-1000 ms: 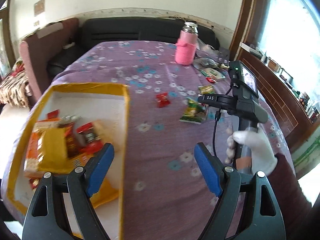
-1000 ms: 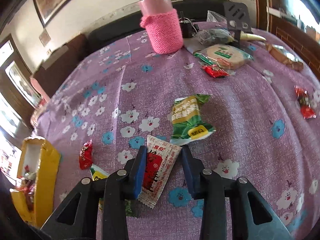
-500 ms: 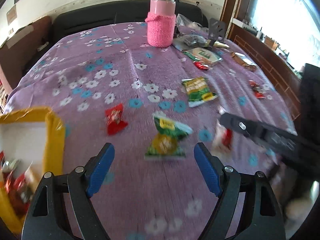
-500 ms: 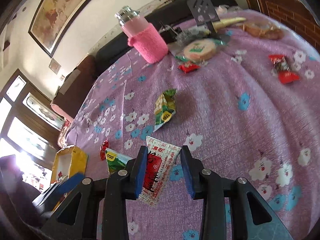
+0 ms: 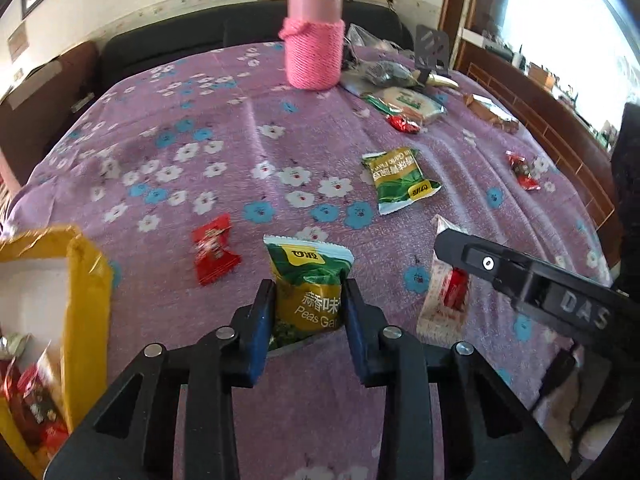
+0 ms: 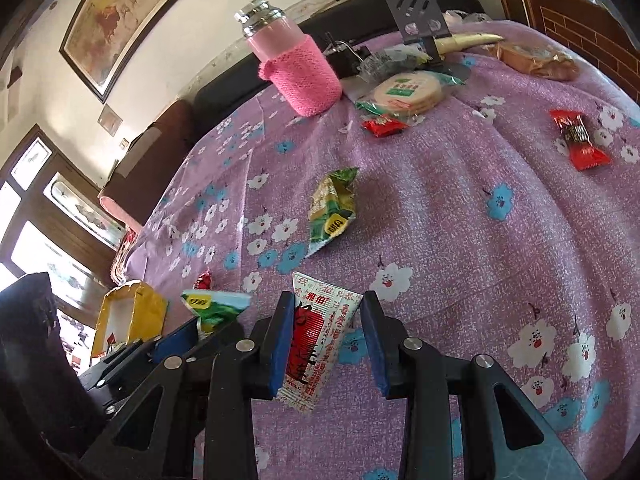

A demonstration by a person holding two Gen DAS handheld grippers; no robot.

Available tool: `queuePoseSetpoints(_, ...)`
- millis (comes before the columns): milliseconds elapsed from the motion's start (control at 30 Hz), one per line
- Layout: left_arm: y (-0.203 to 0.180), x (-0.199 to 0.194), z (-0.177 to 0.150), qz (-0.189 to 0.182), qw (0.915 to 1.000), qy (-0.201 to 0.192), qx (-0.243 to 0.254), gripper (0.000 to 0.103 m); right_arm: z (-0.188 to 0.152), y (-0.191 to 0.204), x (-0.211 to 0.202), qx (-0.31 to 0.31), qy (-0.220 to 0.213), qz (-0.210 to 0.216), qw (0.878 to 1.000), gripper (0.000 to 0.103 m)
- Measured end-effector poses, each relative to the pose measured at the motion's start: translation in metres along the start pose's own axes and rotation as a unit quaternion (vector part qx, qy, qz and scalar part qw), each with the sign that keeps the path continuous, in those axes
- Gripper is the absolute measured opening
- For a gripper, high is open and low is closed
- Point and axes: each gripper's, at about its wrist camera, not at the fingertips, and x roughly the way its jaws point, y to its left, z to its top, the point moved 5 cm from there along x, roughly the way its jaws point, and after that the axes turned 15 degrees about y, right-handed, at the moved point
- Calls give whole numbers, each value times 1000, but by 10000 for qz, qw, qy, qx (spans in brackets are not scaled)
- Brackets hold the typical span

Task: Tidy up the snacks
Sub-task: 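Lower the green pea pack with the left tool while the right tool lowers the sauce packet into the tray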

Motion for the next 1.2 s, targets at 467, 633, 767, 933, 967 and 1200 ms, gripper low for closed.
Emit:
queuePoseSetpoints(467, 85, -117, -95, -25, 9925, -735, -973, 31, -12, 35, -4, -600, -183, 89, 9980, 35)
queuePoseSetpoints(633, 144, -136, -142, 385, 9828, -753, -1641, 31, -29, 64, 5, -953, -75, 80, 9954, 35)
queuePoseSetpoints(767, 175, -132, -169, 585, 9776, -616, -1925, 31, -52, 110, 6, -1450, 75, 185, 9892, 34)
queuePoseSetpoints(933, 192, -121, -181, 536, 9746, -546, -2103, 31, -84, 180, 6, -2060, 343, 531, 9765, 34)
queuePoseSetpoints(967, 194, -118, -182, 498, 9745, -551, -2118, 31, -90, 193, 7, -2184, 384, 545, 9736, 34)
queuePoseSetpoints(1200, 194, -116, -183, 628, 9761, -599, -1993, 31, -115, 252, 33, -2724, 684, 418, 9588, 34)
